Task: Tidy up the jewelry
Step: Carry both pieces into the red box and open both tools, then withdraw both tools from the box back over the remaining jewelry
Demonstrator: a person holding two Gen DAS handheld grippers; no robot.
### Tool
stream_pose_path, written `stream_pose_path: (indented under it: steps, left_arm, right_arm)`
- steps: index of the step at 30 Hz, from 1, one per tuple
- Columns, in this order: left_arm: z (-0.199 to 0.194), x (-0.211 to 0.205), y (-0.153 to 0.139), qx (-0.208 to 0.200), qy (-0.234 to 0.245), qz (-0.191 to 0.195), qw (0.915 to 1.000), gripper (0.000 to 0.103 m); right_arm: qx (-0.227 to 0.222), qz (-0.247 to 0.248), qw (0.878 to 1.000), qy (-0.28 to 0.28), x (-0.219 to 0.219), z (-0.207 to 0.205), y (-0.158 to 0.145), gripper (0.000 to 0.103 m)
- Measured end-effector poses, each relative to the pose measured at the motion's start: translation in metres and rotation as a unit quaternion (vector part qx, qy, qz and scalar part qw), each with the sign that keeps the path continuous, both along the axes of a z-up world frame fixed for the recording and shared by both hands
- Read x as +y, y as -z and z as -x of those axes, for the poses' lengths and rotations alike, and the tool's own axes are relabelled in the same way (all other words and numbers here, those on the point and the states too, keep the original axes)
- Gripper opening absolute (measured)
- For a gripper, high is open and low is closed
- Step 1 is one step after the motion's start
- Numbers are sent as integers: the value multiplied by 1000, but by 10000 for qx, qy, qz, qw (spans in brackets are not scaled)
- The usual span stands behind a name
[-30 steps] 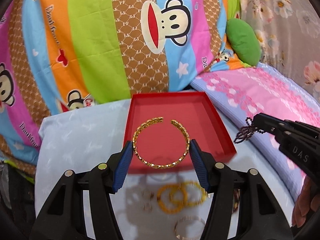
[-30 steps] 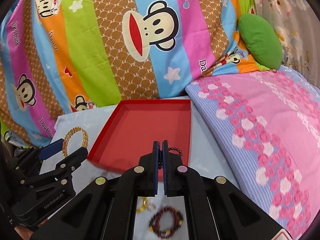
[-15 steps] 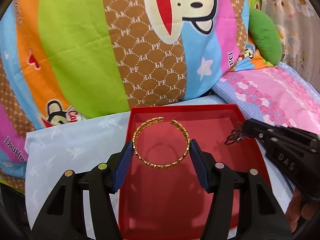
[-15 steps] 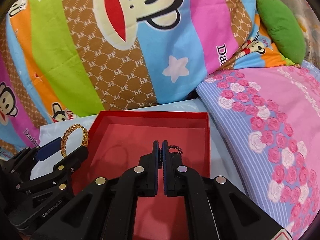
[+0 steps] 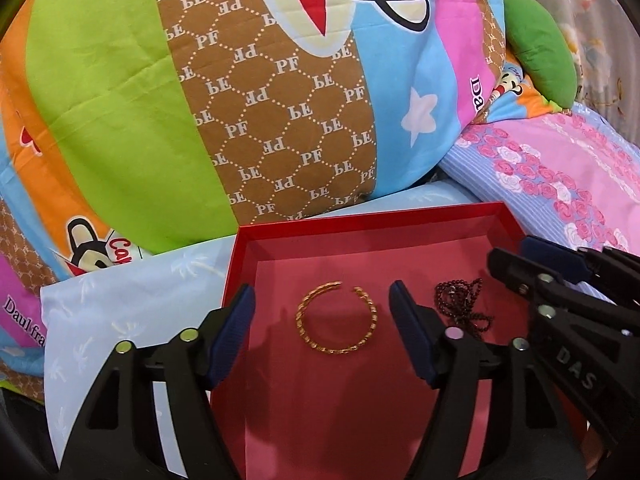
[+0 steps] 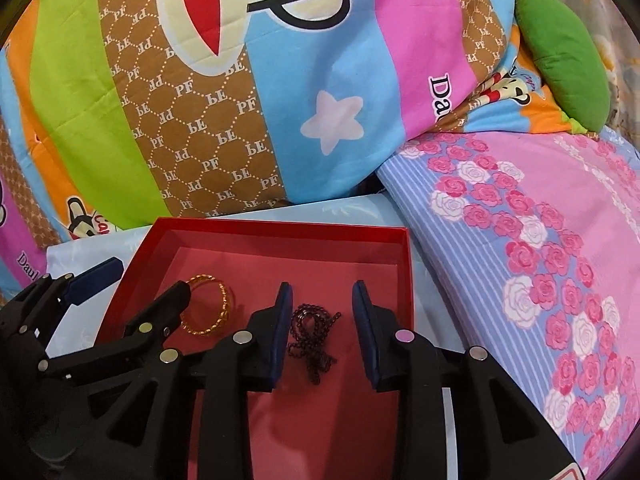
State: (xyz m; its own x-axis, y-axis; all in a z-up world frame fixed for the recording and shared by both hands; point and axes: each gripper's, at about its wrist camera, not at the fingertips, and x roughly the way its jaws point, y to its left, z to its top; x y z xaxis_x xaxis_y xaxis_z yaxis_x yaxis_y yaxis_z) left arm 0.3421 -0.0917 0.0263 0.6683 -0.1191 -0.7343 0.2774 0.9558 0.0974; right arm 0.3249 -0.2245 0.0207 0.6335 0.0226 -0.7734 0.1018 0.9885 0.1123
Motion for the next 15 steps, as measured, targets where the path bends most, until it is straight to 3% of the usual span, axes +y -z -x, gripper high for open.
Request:
stream_pose_path:
  steps: [7, 15]
  left_arm:
    - [28, 10, -16, -58, -25, 112, 9999, 73]
    - [98, 24, -33, -154, 39, 190, 9997, 77]
  right_arm:
    - [-183, 105, 9998, -39, 10, 41, -25, 40]
    - [-411, 329, 9986, -47, 31, 116, -48, 45]
